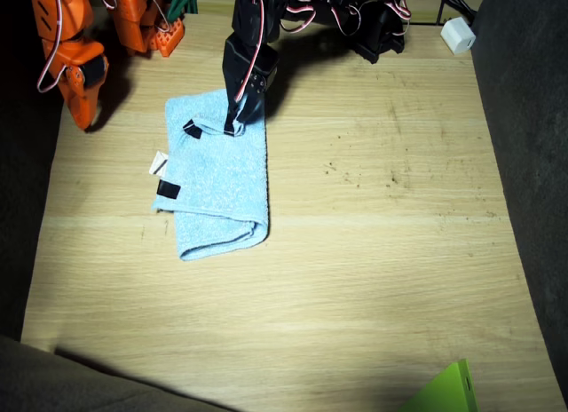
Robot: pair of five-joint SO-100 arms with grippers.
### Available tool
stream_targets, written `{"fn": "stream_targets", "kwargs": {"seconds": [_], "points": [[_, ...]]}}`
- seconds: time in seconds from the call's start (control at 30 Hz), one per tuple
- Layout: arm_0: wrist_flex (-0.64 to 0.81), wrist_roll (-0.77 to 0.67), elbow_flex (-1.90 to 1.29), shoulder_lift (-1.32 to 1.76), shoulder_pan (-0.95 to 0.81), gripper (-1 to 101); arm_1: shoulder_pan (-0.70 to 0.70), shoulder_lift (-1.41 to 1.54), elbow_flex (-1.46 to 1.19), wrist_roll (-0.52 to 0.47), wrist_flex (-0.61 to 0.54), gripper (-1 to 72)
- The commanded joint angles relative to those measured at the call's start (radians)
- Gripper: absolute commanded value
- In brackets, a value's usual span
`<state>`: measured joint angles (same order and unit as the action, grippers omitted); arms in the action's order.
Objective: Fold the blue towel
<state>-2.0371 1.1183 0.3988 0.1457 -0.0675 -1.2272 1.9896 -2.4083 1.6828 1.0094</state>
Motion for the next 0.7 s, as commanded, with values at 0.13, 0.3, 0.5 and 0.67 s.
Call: {"fn": "stream_targets", "kwargs": {"seconds": [0.13,0.3,0.5,0.67], "points": [[-0.015,0.193,0.103,0.072,0.071,-1,-0.005,0.015,0.023,0.014,0.017,-0.1],[-0.023,0.319,0.083,0.110,0.107,-1,-0.006,0.012,0.025,0.012,0.017,-0.1],[-0.021,0.445,0.100,0.106,0.163,-1,-0.005,-0.003,0.032,0.012,0.017,-0.1],[-0.025,0.476,0.100,0.106,0.201,13,-0.006,-0.008,0.035,0.012,0.018,-0.1]]}}
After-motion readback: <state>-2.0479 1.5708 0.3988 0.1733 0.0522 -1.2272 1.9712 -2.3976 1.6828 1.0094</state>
